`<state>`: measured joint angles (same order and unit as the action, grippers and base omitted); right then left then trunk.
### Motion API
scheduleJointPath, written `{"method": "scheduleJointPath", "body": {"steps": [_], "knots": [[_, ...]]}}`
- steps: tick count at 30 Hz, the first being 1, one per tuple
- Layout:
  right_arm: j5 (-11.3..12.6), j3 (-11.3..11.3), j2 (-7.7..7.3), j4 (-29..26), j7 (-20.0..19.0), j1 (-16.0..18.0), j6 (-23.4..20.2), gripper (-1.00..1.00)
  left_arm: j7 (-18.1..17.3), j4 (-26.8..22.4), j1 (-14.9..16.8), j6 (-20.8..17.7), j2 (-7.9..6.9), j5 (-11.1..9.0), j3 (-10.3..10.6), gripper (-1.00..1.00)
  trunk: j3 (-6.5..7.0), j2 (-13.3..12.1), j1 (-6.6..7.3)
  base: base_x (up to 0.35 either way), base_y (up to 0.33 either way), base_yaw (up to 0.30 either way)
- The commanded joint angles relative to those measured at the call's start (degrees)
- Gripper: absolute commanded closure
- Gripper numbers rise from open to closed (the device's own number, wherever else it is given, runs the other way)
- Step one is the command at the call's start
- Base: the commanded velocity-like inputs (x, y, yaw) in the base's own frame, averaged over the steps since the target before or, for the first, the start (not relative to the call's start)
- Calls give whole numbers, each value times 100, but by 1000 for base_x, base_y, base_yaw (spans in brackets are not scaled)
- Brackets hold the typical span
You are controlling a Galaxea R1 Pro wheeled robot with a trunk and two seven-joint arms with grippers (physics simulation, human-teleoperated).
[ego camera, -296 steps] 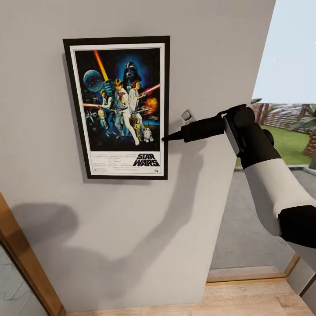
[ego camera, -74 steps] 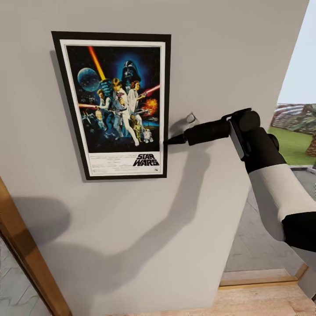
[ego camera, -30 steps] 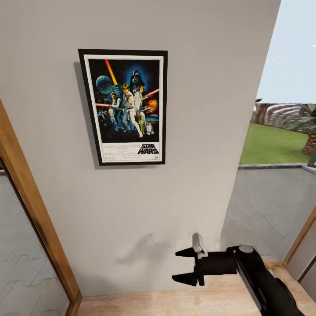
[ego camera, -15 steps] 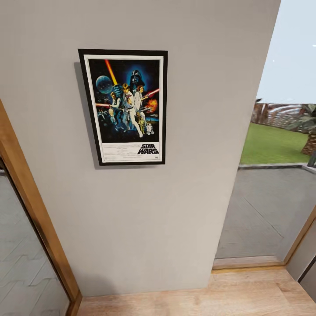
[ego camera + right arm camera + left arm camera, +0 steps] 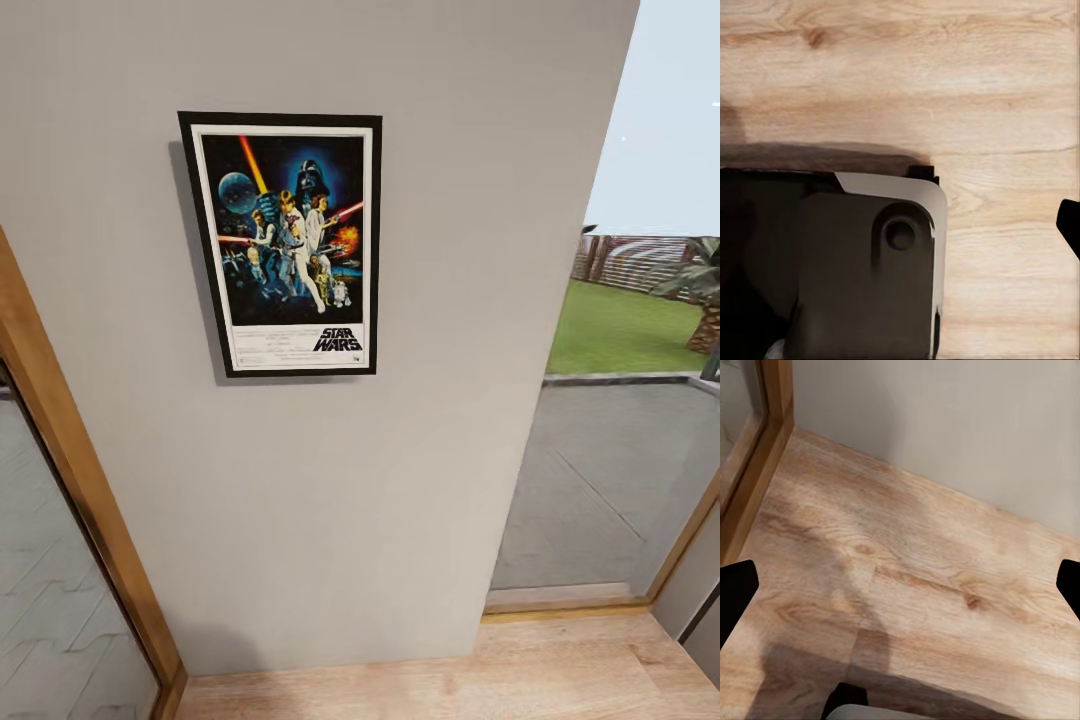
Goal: Pick up the poster from the kitchen countertop and hang it on one of the wall nails in the kitchen.
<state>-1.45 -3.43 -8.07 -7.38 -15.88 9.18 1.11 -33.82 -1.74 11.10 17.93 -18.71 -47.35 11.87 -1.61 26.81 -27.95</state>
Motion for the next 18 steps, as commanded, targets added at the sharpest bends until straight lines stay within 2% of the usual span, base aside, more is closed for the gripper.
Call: {"method": "scheduleJointPath", "body": {"steps": [1,18], "knots": [[-17,-36,1,45,-12,5,12,-100,-13,7,6,26,-1,-41,49,-100,-12,12,-3,0,0,0],[-14,-35,7,217,49,5,12,-100,-2,7,6,35,4,-38,52,-100,-12,12,-3,0,0,0]]}}
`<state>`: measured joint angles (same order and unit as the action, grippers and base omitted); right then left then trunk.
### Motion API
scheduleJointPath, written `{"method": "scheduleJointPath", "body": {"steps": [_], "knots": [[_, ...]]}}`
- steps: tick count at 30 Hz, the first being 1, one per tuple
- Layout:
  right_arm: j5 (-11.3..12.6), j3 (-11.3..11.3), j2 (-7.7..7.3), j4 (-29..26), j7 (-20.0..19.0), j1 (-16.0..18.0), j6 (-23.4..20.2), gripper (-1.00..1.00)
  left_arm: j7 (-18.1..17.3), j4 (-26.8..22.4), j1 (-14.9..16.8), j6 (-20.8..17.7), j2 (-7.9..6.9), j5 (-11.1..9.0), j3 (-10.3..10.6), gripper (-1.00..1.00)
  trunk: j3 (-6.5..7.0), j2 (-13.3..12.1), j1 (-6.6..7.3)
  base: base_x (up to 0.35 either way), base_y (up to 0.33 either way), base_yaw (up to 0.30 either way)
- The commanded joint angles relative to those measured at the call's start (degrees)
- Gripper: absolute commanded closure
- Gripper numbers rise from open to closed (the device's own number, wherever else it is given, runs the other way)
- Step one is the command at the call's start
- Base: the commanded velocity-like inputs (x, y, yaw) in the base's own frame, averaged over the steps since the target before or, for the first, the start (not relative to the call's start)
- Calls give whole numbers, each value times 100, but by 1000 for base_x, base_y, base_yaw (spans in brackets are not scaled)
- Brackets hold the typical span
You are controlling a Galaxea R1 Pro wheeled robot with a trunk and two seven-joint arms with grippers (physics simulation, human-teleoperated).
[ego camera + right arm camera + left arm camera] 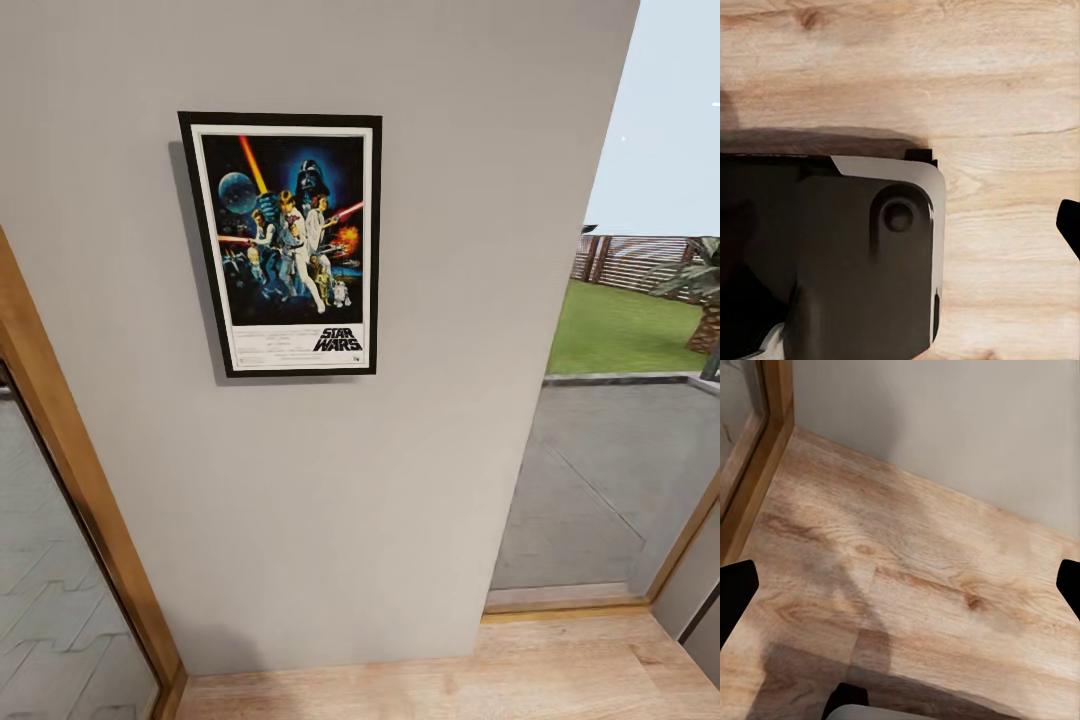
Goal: Pick up the poster from the kitchen countertop and hang it on one of the wall nails in the kitchen.
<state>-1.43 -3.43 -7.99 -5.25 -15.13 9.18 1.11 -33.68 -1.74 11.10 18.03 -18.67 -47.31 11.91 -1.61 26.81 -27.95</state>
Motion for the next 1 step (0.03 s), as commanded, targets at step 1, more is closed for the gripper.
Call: {"method": "scheduleJointPath", "body": {"steps": [1], "knots": [[-15,-35,-1,5,-26,5,12,-100,-16,7,6,31,0,-42,48,-100,-12,12,-3,0,0,0]]}}
